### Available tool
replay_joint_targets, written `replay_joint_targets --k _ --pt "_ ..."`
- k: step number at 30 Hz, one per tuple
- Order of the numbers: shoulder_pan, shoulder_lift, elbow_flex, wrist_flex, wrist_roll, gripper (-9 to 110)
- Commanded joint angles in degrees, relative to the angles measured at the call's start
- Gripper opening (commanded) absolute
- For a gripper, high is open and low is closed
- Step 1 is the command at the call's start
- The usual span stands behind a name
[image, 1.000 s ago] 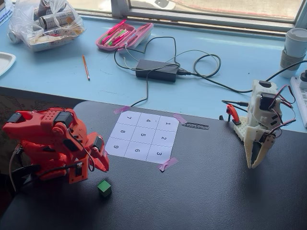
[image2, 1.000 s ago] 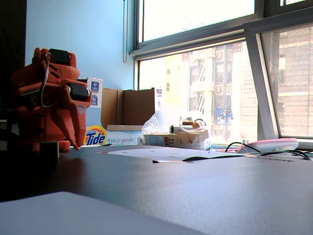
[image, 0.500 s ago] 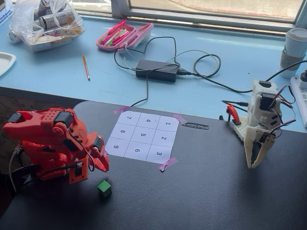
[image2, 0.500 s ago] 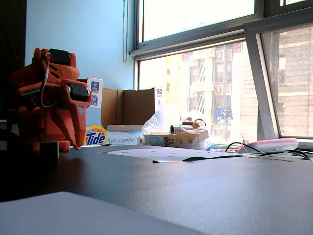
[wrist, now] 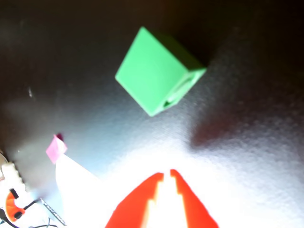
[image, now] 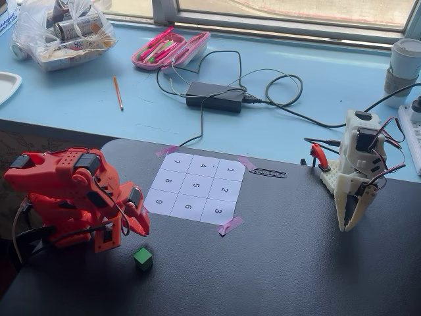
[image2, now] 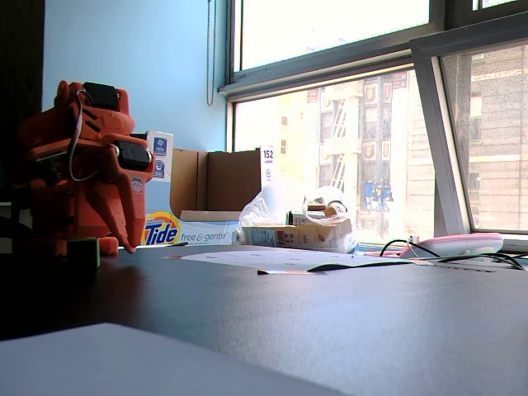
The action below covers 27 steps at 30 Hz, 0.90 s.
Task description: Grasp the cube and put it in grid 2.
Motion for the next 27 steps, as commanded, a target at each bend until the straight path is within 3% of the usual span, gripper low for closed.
replay_joint_targets --k 1,10,27 --pt "0.35 -0.26 -1.85 -0.09 0.00 0" --pt "1.32 -9.40 -12.48 1.32 1.32 3" --pt "19.51 -44.21 -39.46 4.48 7.38 33"
